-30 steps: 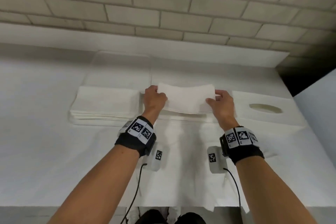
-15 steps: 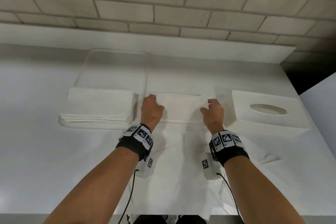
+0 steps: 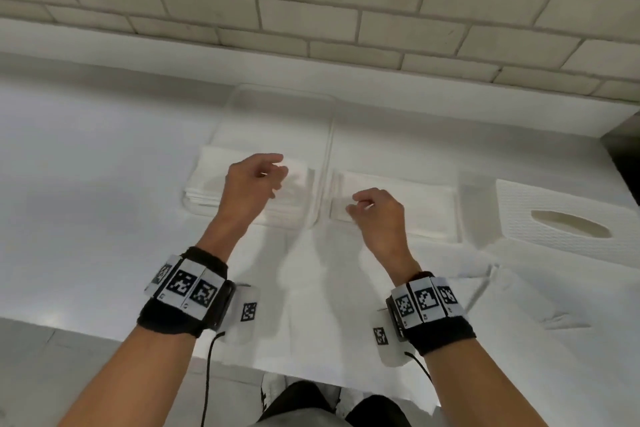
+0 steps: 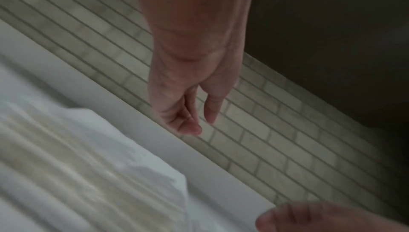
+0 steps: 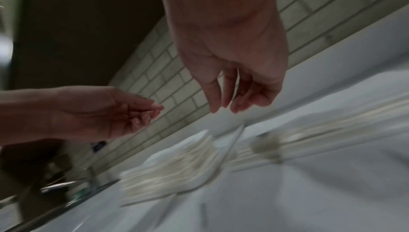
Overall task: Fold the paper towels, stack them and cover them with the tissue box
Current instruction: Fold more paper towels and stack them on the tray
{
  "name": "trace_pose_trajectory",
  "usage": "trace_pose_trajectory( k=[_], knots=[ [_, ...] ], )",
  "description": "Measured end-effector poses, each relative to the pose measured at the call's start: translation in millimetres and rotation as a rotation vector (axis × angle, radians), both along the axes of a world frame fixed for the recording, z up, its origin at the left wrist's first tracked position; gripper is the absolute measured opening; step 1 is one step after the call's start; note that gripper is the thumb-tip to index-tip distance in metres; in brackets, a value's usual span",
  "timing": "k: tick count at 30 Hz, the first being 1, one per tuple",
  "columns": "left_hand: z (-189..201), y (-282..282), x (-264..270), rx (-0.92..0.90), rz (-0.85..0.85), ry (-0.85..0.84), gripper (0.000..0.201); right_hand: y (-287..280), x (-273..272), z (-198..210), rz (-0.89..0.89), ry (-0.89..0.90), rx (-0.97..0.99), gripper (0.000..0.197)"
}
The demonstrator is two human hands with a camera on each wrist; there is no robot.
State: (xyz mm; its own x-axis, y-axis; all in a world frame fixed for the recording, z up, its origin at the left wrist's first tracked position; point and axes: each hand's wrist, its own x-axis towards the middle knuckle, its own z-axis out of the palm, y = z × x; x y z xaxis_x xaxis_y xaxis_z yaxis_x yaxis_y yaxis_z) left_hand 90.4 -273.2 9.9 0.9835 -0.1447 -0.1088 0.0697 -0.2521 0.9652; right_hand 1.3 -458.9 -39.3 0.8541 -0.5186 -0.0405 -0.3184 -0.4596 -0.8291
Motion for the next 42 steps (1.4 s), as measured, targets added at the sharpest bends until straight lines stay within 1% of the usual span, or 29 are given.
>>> trace_pose_trajectory(
  k=[2, 4, 5, 7, 10, 12, 14, 16, 20, 21, 23, 25, 26, 27, 29, 30, 31, 33, 34, 35, 37, 38, 39, 40, 42],
  knots=[
    [2, 36, -4, -0.081, 0.080, 0.031, 0.016, 36, 3, -4, 0.174, 0.108, 0.042, 0.018],
    [-2, 65, -10, -0.126, 0.145, 0.051, 0.017, 67, 5, -7, 0.303, 0.212, -0.023, 0.024],
    [-6, 76, -14, -0.139, 0.168, 0.061, 0.018, 78, 6, -9, 0.335, 0.269, -0.079, 0.030],
    [-13, 95, -18, -0.154, 0.204, 0.083, 0.016, 99, 7, -10, 0.334, 0.376, -0.188, 0.043],
    [-23, 112, -22, -0.150, 0.221, 0.121, 0.012, 121, 7, -19, 0.265, 0.417, -0.376, 0.059],
    [-31, 119, -24, -0.127, 0.213, 0.148, 0.009, 135, 8, -25, 0.242, 0.419, -0.480, 0.061],
    [-41, 121, -27, -0.103, 0.194, 0.171, 0.011, 148, 11, -29, 0.232, 0.419, -0.489, 0.056],
    [-49, 120, -29, -0.092, 0.184, 0.193, 0.012, 155, 16, -31, 0.205, 0.407, -0.391, 0.052],
    [-63, 119, -36, -0.106, 0.167, 0.240, 0.022, 153, 26, -30, 0.174, 0.430, -0.155, 0.055],
    [-66, 119, -37, -0.109, 0.168, 0.248, 0.027, 150, 27, -27, 0.184, 0.406, -0.096, 0.055],
    [-68, 120, -39, -0.135, 0.159, 0.264, 0.043, 147, 30, -17, 0.197, 0.283, 0.079, 0.055],
    [-66, 121, -39, -0.183, 0.095, 0.312, 0.058, 145, 31, -1, 0.230, 0.160, 0.260, 0.053],
    [-63, 121, -39, -0.206, 0.034, 0.350, 0.058, 144, 32, 7, 0.262, 0.118, 0.351, 0.052],
    [-61, 121, -39, -0.245, -0.043, 0.388, 0.054, 143, 33, 13, 0.299, 0.087, 0.427, 0.052],
    [-52, 122, -38, -0.319, -0.145, 0.449, 0.041, 143, 34, 23, 0.345, 0.050, 0.489, 0.053],
    [-48, 124, -37, -0.335, -0.142, 0.455, 0.035, 143, 34, 25, 0.337, 0.035, 0.485, 0.054],
    [-45, 128, -34, -0.333, -0.097, 0.433, 0.030, 143, 34, 24, 0.320, 0.029, 0.462, 0.055],
    [-41, 141, -25, -0.266, 0.066, 0.335, 0.021, 144, 28, 20, 0.318, 0.067, 0.378, 0.055],
    [-38, 149, -20, -0.222, 0.149, 0.283, 0.018, 146, 23, 15, 0.367, 0.117, 0.331, 0.055],
    [-36, 156, -15, -0.192, 0.208, 0.240, 0.015, 148, 17, 8, 0.461, 0.190, 0.241, 0.057],
    [-30, 165, -8, -0.177, 0.258, 0.195, 0.012, 153, 7, -6, 0.714, 0.371, -0.120, 0.062],
    [-27, 168, -6, -0.177, 0.263, 0.184, 0.013, 156, 4, -12, 0.803, 0.434, -0.289, 0.065],
    [-25, 169, -6, -0.181, 0.269, 0.172, 0.014, 160, 2, -15, 0.845, 0.467, -0.391, 0.066],
    [-24, 170, -7, -0.187, 0.278, 0.155, 0.015, 162, 1, -17, 0.853, 0.481, -0.435, 0.065],
    [-24, 171, -9, -0.208, 0.313, 0.121, 0.017, 165, 5, -19, 0.862, 0.474, -0.492, 0.055]
  ],
)
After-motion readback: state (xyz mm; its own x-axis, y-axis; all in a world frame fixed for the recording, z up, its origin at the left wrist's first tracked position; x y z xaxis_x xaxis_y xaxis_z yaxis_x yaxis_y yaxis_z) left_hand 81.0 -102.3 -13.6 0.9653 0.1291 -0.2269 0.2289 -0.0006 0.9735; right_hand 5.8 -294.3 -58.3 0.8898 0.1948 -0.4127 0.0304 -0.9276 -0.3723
